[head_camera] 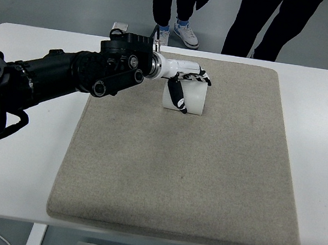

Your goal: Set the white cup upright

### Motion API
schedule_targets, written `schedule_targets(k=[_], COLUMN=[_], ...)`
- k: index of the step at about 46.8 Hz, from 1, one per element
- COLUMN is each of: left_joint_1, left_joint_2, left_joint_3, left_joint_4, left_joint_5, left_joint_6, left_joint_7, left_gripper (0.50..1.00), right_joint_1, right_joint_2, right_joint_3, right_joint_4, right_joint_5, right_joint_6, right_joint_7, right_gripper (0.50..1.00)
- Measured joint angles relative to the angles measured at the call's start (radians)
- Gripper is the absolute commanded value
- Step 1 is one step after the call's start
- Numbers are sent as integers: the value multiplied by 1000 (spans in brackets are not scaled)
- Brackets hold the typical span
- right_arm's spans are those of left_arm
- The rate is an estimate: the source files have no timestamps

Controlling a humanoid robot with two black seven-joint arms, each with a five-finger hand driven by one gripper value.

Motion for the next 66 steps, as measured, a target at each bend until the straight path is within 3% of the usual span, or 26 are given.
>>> schedule_targets(k=[13,24,34,56,66], left_joint_1=[1,2,2,91,153], left_joint_2=[0,0,0,10,46], left_joint_3=[-35,-50,-78,-271,-292], left_joint_4=[4,5,4,4,4], left_joint_5=[-36,-162,-252,-260,-260], left_joint_6=[-7,-19,-31,-31,-14], left_joint_7=[-13,-19,-57,-200,-319], left_gripper=[506,514,521,518,518], right_joint_1=[0,1,0,0,1], right_joint_2=[0,0,0,0,0], right_joint_3=[0,0,0,0,0], right_joint_4=[0,0,0,0,0], right_joint_5=[0,0,0,0,0], right_joint_6=[0,0,0,0,0], right_joint_7=[0,0,0,0,0], right_gripper=[930,930,930,930,930])
